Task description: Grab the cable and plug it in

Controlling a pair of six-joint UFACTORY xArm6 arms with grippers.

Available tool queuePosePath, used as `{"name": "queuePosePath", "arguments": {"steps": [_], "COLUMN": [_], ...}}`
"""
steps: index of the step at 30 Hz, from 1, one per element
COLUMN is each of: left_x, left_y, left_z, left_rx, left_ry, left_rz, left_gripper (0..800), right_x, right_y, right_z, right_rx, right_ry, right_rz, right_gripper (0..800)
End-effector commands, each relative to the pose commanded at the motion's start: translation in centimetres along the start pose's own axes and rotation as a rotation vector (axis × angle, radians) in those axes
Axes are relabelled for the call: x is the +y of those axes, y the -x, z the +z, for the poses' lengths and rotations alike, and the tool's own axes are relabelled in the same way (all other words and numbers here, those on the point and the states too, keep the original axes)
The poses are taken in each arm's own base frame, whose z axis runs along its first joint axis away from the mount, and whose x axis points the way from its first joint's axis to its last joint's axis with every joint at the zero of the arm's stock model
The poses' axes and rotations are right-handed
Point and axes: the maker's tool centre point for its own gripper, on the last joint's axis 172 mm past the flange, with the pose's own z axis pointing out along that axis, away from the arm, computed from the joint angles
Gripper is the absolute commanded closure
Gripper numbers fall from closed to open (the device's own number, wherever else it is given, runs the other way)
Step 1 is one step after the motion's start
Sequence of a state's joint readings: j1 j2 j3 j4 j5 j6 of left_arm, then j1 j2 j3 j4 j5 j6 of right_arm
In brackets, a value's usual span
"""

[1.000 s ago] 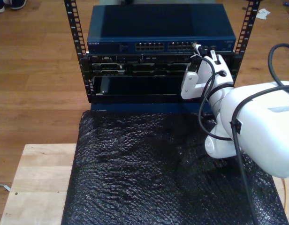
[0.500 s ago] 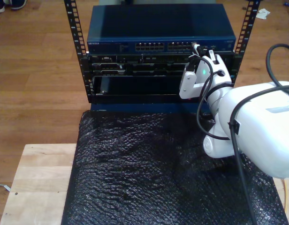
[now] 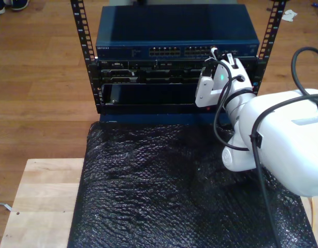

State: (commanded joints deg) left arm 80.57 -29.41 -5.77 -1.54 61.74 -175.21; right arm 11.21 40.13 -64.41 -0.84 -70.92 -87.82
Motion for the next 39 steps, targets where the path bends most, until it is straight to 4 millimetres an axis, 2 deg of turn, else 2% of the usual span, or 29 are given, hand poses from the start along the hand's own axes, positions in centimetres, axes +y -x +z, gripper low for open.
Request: {"name": "queuePosePath", "arguments": {"steps": [13,15,19,22,25,33,39], "left_x": [0.0,0.0,0.0,0.0,0.0,0.0,0.0], "left_y": [0.0,0.0,0.0,0.0,0.0,0.0,0.0], "left_z": [0.0,0.0,0.0,0.0,0.0,0.0,0.0], "left_rx": [0.000,0.000,-0.002,0.000,0.000,0.000,0.000], "left_ry": [0.000,0.000,0.000,0.000,0.000,0.000,0.000], "left_rz": [0.000,0.000,0.000,0.000,-0.002,0.000,0.000], "left_gripper": [0,0,0,0,0,0,0], "right_x": [-1.3,-1.4,-2.0,-2.0,-1.4,0.1,1.7], "right_y": [-0.2,-0.7,-1.1,-1.2,-2.0,-3.2,-3.3], "right_z": [-0.2,-0.3,-0.7,-1.0,-1.4,-3.6,-5.0], "right_rx": [0.002,0.008,0.015,0.017,0.028,0.043,0.044], "right_ry": [-0.028,-0.029,-0.043,-0.047,-0.045,-0.067,-0.095], "right_rz": [0.001,0.002,0.002,0.000,0.002,0.004,0.002], "right_gripper": [793,742,545,455,403,364,282]}}
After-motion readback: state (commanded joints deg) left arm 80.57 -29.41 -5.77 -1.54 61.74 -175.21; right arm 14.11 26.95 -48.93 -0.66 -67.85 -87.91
